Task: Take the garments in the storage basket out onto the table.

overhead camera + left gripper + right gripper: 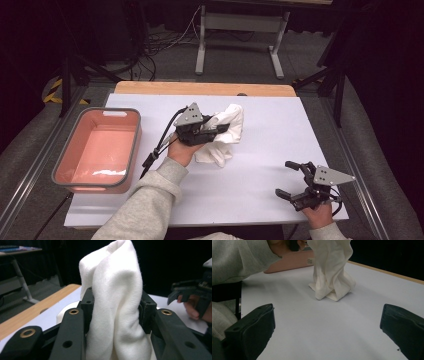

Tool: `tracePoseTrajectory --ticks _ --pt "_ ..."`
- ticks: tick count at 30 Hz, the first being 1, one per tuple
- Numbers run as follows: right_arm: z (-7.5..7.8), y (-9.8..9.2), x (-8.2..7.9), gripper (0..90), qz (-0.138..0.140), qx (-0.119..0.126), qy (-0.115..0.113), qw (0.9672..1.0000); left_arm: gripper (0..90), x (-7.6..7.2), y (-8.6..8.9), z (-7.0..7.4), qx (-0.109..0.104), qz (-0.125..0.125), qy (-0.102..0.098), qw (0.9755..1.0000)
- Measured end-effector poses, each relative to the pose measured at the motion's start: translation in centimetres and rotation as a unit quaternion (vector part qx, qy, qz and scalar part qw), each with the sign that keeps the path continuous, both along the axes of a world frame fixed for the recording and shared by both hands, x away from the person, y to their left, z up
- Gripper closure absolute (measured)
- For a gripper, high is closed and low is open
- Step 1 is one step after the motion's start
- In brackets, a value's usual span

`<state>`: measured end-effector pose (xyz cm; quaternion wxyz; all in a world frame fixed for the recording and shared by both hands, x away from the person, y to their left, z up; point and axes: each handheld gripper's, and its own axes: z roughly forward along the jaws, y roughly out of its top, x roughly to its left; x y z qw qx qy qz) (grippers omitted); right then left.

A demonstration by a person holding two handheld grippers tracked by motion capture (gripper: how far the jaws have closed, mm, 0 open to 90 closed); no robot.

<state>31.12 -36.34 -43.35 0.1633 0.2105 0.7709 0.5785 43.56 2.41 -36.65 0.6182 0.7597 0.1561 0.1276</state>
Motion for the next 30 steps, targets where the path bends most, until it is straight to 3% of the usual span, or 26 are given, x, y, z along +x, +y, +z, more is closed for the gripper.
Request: tracePoseTrajectory --ticks 8,11,22,30 --pt "0.0 0.0 0.0 0.1 0.001 0.001 0.001 1.0 59.0 0.9 -0.2 -2.6 0.036 0.012 0.025 0.999" --pt "0.0 0.0 0.0 0.1 0.002 0.001 0.001 1.0 58.5 1.2 -0.2 -3.6 0.04 0.015 0.039 0.9983" --pt "0.0 0.1 0.0 0.2 0.003 0.001 0.002 1.0 54.1 1.6 -0.7 -5.8 0.083 0.019 0.058 0.9947" --pt "0.0 0.1 0.0 0.2 0.003 0.001 0.002 1.0 35.2 1.5 -1.0 -6.0 0.081 0.018 0.069 0.9942"
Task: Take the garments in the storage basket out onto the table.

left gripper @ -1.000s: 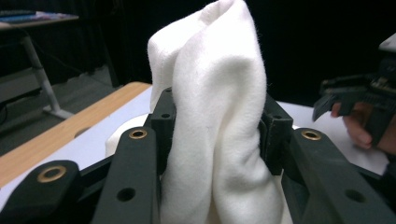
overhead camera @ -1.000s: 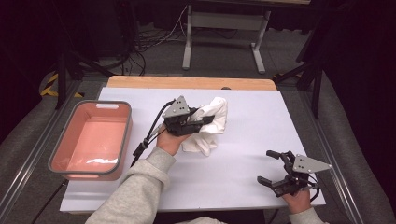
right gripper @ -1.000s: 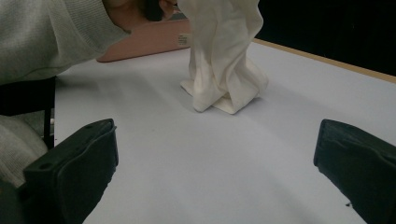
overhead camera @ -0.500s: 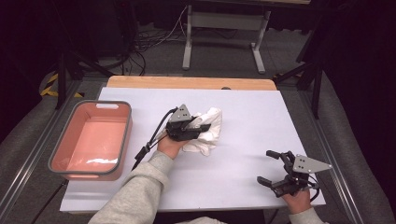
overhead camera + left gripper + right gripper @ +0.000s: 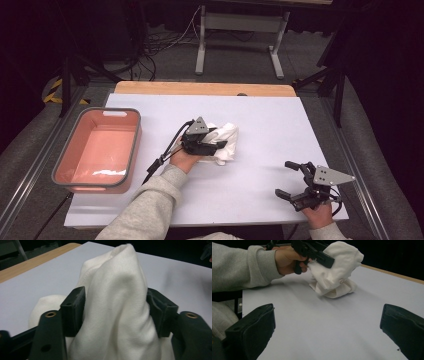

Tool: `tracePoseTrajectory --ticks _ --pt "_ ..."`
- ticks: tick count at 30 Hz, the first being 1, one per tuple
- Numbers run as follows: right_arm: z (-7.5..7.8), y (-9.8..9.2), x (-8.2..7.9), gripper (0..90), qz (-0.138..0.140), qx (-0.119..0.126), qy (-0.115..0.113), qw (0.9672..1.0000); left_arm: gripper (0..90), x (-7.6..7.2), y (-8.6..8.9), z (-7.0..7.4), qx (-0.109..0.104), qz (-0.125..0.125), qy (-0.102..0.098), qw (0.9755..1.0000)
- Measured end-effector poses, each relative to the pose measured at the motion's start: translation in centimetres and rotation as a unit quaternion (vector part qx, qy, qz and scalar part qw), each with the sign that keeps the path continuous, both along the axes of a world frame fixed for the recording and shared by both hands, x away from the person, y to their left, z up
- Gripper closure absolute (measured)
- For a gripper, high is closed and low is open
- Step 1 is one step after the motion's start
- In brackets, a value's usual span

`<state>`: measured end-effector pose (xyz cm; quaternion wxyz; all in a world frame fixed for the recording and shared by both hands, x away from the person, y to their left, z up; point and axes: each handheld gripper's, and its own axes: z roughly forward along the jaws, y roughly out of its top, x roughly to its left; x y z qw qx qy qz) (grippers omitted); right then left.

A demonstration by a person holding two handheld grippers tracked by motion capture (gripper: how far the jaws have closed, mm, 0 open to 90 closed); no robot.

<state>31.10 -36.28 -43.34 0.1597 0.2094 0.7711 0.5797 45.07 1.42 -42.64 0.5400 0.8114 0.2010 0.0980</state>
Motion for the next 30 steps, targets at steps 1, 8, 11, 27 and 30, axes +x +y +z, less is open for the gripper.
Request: tracePoseTrajectory --ticks 1,8,11,27,30 --pt "0.0 0.0 0.0 0.2 0.0 0.0 0.0 1.0 32.2 0.0 0.0 0.0 0.0 0.0 0.002 1.0" --pt "0.0 0.0 0.0 0.2 0.0 0.0 0.0 1.0 8.1 -0.1 0.2 0.5 -0.01 0.01 0.014 0.9998" --pt "0.0 0.0 0.1 0.2 0.0 0.001 0.0 1.0 3.5 -0.2 0.5 0.8 -0.005 0.014 0.019 0.9997" --pt "0.0 0.0 0.1 0.2 0.002 -0.001 0.002 1.0 1.4 -2.8 2.3 4.6 -0.026 0.003 -0.011 0.9996" --pt "0.0 0.0 0.1 0.2 0.001 -0.001 0.002 1.0 1.4 -3.3 2.8 5.1 -0.023 0.0 -0.013 0.9996"
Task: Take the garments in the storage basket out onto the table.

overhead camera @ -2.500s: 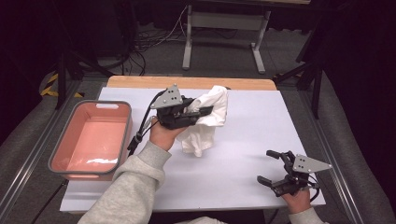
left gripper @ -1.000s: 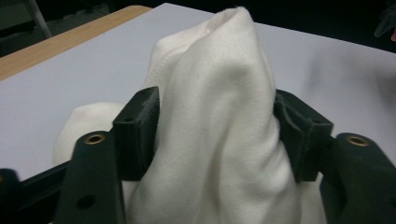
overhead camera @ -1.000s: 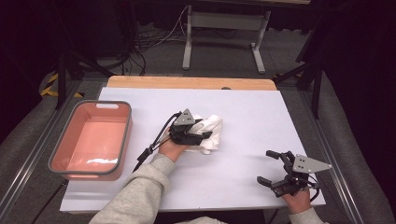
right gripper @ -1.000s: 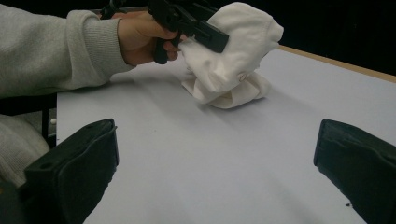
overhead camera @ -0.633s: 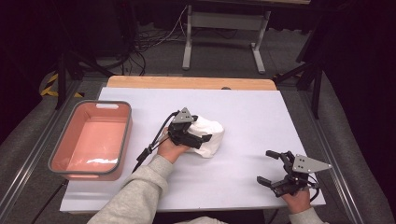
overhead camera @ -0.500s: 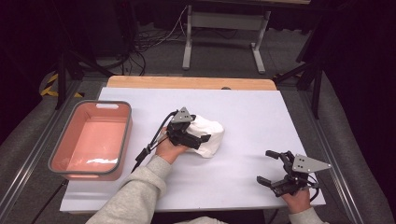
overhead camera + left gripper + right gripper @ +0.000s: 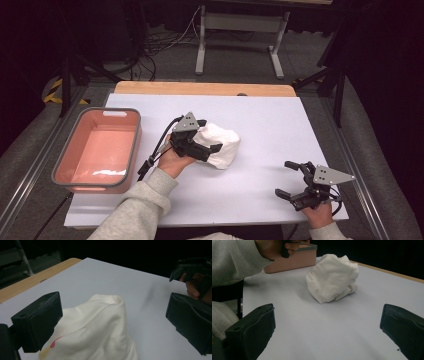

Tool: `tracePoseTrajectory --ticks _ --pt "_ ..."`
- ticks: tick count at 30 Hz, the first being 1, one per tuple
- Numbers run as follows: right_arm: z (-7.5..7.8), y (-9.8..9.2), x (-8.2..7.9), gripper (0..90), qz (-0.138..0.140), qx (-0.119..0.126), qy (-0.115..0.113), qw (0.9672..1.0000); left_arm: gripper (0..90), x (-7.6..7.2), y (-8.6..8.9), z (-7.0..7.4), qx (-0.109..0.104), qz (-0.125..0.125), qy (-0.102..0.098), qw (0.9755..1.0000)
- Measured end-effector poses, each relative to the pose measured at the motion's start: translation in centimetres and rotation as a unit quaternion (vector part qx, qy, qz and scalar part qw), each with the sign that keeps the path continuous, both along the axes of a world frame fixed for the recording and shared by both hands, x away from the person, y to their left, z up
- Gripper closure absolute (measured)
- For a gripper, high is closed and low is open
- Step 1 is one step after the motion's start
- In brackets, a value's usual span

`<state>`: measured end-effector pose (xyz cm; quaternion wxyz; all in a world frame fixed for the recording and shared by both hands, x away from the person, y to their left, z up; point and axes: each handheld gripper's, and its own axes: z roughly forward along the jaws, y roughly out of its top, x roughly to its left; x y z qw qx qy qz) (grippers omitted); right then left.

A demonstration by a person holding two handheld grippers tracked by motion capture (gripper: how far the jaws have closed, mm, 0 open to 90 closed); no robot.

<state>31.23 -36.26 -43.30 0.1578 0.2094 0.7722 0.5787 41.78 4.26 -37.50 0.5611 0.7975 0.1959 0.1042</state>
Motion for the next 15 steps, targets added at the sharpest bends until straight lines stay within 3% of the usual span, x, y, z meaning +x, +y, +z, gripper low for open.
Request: tracePoseTrajectory --ticks 15 --pt "0.1 0.0 0.0 0.2 -0.001 -0.004 0.002 1.0 1.4 -1.8 2.8 1.2 0.001 -0.003 0.008 1.0"
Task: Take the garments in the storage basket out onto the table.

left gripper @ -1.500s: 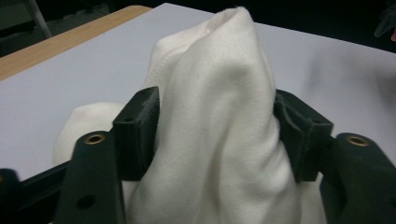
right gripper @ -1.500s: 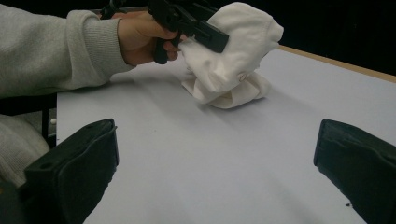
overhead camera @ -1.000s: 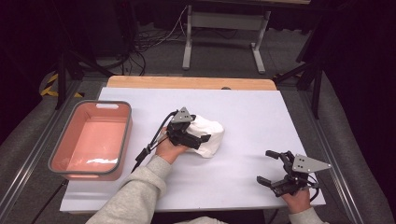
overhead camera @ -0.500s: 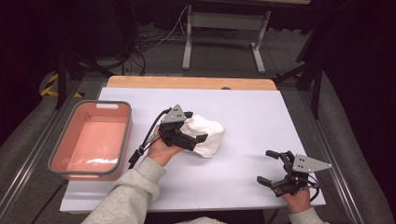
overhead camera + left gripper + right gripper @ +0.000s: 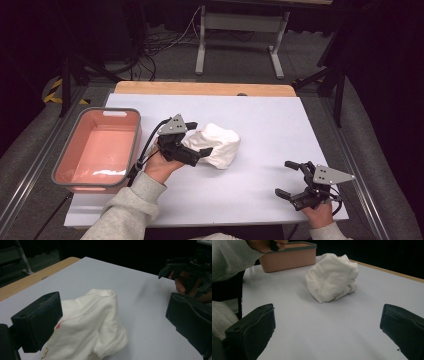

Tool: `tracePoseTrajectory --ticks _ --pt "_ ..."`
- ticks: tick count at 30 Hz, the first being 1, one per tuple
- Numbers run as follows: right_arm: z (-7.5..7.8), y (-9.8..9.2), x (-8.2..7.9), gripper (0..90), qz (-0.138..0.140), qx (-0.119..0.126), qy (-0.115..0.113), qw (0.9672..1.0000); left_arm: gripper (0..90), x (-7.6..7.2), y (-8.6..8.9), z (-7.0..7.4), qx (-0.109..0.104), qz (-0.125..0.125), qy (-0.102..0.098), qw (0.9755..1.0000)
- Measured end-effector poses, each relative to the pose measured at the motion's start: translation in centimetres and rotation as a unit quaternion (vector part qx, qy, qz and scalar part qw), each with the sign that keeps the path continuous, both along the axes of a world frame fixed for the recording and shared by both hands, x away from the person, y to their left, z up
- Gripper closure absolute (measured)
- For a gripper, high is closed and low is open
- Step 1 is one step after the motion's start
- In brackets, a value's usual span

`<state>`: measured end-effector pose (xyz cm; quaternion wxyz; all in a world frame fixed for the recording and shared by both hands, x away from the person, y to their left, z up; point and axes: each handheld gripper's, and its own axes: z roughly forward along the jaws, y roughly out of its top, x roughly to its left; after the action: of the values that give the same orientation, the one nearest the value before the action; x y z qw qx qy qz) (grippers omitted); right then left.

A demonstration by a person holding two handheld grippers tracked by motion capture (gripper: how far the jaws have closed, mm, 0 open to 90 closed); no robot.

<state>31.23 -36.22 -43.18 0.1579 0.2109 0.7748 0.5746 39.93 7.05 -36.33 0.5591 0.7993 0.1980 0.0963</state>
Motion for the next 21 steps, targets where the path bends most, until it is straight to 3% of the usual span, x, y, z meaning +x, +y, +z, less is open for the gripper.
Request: tracePoseTrajectory --ticks 13,17,21 --pt "-0.1 0.2 0.1 0.2 0.006 -0.002 0.009 0.9999 1.4 -1.6 2.5 0.0 -0.008 0.002 0.015 0.9999" --pt "0.0 0.2 0.0 0.2 0.006 -0.002 0.008 0.9999 1.4 -2.0 3.5 -0.2 0.0 0.01 0.004 0.9999" --pt "0.0 0.2 0.0 0.2 0.006 -0.002 0.008 0.9999 1.5 -2.5 4.4 -0.8 -0.003 0.016 0.007 0.9998"
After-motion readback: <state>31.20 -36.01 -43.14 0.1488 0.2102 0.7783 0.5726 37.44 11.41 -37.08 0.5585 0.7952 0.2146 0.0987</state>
